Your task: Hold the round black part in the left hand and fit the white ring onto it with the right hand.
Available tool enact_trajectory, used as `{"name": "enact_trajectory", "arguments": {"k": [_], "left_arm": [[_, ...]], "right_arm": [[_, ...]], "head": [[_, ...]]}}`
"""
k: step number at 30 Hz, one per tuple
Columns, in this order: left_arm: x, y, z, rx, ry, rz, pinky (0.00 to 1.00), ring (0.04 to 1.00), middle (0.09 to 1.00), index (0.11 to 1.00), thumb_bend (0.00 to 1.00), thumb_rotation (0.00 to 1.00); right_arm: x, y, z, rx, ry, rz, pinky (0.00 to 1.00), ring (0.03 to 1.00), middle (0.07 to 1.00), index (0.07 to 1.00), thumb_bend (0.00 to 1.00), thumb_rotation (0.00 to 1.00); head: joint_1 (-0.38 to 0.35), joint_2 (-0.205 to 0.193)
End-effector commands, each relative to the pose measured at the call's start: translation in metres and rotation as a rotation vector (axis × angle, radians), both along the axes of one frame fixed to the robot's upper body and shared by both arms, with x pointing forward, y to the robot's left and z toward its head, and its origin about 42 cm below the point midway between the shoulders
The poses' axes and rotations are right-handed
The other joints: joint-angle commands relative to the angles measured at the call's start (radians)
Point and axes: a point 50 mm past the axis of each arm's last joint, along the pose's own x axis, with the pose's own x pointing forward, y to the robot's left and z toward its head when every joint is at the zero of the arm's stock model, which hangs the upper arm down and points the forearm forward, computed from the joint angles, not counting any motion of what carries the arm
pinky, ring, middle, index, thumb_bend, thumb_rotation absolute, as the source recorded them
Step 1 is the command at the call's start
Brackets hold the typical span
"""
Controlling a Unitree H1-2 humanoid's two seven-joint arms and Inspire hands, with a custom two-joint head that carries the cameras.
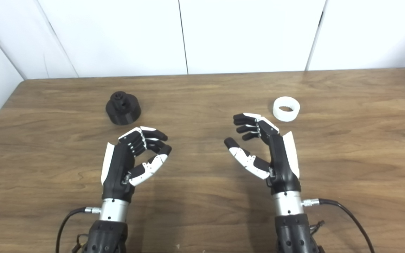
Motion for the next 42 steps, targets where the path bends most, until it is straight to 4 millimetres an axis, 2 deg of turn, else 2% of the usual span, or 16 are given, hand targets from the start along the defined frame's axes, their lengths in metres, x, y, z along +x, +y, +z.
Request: {"name": "enact_trajectory", "arguments": {"k": [1,42], "left_arm": [[-0.0038,0.0013,0.0068,-0.002,-0.043,0.001,0.43,0.504,0.565,0.492,0.5,0.06],[-0.0022,0.0009,0.0066,0.008,-0.043,0.001,0.43,0.508,0.566,0.493,0.5,0.06]], "right_arm": [[-0.0183,0.0091,-0.0049,0.056,0.022,-0.011,0.54,0.627,0.671,0.674,0.52,0.39],[-0.0168,0.0097,-0.0042,0.047,0.017,-0.009,0.53,0.621,0.667,0.67,0.52,0.39]], "head": [[0.0,0.001],[0.002,-0.003]]}}
